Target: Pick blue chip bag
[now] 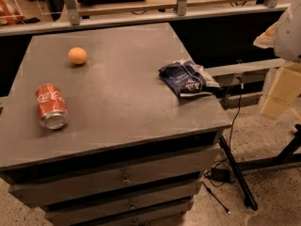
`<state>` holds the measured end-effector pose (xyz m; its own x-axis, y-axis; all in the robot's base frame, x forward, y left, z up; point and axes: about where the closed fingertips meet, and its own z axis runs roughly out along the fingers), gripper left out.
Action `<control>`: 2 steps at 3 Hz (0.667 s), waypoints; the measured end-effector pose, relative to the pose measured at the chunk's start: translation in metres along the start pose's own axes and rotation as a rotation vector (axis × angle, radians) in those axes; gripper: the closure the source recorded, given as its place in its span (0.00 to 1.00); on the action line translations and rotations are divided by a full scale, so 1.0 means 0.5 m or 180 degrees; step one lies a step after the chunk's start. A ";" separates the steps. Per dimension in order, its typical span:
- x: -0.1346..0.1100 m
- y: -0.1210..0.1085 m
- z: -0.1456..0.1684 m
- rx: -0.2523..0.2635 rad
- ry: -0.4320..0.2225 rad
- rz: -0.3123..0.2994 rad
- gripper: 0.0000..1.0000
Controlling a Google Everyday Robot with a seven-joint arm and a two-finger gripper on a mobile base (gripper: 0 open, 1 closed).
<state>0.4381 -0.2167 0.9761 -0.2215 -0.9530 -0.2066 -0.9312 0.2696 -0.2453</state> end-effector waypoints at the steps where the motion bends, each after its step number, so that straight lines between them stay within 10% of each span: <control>1: 0.000 0.000 0.000 0.0001 0.0000 0.0000 0.00; 2: -0.005 -0.020 0.017 0.0011 -0.0252 0.0142 0.00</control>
Offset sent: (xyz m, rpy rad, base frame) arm 0.0477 -0.0007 -0.0194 0.3261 -0.0494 -0.0887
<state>0.4504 -0.2159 0.9711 -0.2391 -0.9261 -0.2918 -0.9198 0.3123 -0.2374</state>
